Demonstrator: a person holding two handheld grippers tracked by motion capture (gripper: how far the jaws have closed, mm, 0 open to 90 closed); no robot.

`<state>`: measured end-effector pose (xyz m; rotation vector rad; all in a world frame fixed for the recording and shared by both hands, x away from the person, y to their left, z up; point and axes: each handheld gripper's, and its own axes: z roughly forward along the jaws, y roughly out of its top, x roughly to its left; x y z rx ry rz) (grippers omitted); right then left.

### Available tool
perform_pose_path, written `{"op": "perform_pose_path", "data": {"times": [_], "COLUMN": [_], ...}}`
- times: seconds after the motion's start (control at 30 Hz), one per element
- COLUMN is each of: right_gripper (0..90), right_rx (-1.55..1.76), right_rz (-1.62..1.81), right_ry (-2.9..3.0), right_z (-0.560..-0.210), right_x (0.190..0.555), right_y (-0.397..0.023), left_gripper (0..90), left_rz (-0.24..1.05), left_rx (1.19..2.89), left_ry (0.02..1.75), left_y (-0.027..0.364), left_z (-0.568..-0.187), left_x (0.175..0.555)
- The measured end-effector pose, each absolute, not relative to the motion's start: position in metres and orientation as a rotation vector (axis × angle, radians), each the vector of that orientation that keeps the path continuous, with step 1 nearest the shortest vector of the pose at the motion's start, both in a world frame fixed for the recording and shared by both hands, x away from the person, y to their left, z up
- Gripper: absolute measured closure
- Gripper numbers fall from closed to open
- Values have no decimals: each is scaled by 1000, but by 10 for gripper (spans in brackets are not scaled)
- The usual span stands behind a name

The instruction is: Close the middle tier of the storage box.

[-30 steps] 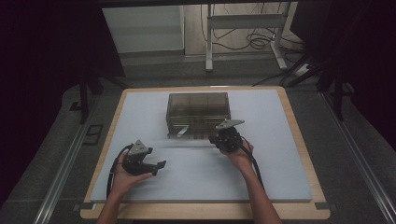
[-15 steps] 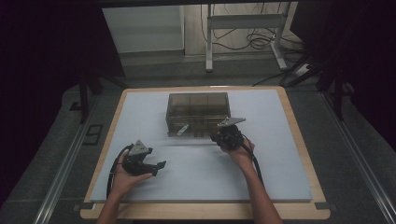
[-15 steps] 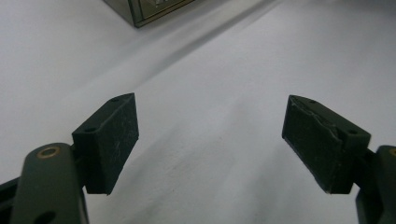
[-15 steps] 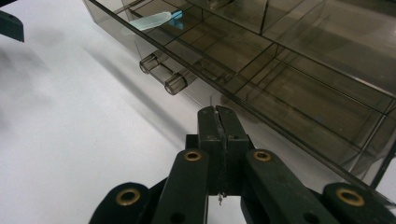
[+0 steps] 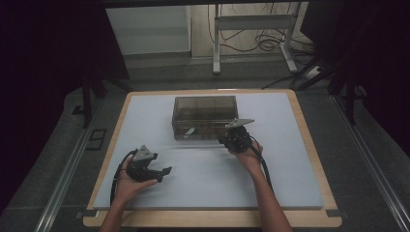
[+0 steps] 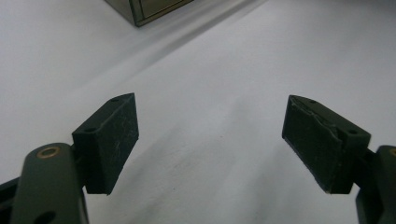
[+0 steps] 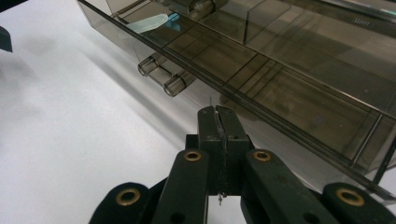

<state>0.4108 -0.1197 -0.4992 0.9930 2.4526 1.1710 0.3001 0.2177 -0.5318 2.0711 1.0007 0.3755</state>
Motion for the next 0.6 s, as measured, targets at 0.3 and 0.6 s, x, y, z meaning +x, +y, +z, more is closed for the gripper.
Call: {"op": "perform_pose_path", "data": {"times": [0.3,0.6], "right_gripper": [883,883], "right_rx": [1010,1035], "right_rz": [1169,1174], "right_ry": [2446,2430], "right_z": [-499,-500], "right_x": [416,424], "right_y": [-119,-117], "left_gripper": [191,191], "left_rz": [375,376], "left_rx": [2072,2070], "left_ry": [1002,1002], "left_y": [218,219], "left_z": [-532,-531], "left_x": [300,300]}}
